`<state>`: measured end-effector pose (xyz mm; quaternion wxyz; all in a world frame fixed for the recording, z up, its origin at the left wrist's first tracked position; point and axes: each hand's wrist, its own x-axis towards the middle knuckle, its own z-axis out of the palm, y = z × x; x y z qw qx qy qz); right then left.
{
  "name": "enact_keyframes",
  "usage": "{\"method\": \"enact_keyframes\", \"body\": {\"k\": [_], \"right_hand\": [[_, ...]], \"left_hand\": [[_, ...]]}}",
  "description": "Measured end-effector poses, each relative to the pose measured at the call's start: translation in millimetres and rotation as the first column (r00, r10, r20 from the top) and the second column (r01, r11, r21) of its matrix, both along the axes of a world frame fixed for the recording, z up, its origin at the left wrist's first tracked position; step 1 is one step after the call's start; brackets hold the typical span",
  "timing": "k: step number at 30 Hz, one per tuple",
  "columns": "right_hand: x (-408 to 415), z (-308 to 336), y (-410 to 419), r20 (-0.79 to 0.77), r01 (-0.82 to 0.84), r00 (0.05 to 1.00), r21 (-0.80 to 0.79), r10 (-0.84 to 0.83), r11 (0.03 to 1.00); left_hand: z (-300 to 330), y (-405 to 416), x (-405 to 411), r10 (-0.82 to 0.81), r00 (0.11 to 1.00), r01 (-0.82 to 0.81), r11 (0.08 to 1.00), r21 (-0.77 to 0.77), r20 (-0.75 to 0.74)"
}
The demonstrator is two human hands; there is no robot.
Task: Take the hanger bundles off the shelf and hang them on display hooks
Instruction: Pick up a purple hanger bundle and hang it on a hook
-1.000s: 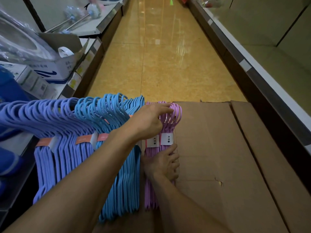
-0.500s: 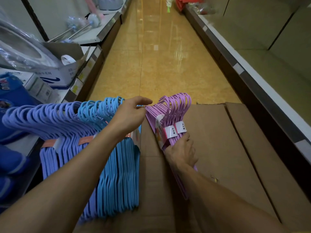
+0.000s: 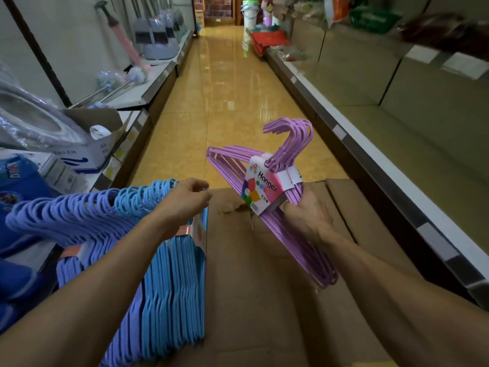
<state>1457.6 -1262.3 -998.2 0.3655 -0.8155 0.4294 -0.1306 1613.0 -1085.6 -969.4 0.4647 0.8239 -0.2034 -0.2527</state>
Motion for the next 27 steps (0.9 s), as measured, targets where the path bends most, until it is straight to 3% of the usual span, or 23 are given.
{"method": "enact_keyframes", "body": {"k": [7,11,14,18,23,27], "right_hand": [[-15,47,-3,0.29,-0.114,0.953,0.086,0.084,0.99],[-19,66,1,0.347,-0.216,0.923,0.113,0.165,0.97],[-23,70,0,0.369,-0.301,0.905,0.2,0.213,0.932],[-20,64,-3,0.328,-0.344,0.906,0.201,0.268,0.917],[-5,45,-4,0.184,-0.302,0.943,0.115,0.278,0.946],[9,27,-7,0.163,-0.273,0.952,0.081,0.258,0.959]], "left_hand": [[33,-20,-17,0.081,0.931,-0.208,0.919,-0.335,-0.356],[52,-27,-23,0.042,0.859,-0.333,0.804,-0.493,-0.511],[65,-26,-21,-0.042,0.769,-0.456,0.664,-0.593,-0.638],[74,-28,-27,-0.008,0.678,-0.622,0.527,-0.579,-0.735],[51,-29,-29,0.09,0.591,-0.724,0.498,-0.477,-0.802],[38,-30,-24,0.114,0.586,-0.738,0.485,-0.47,-0.802]]}}
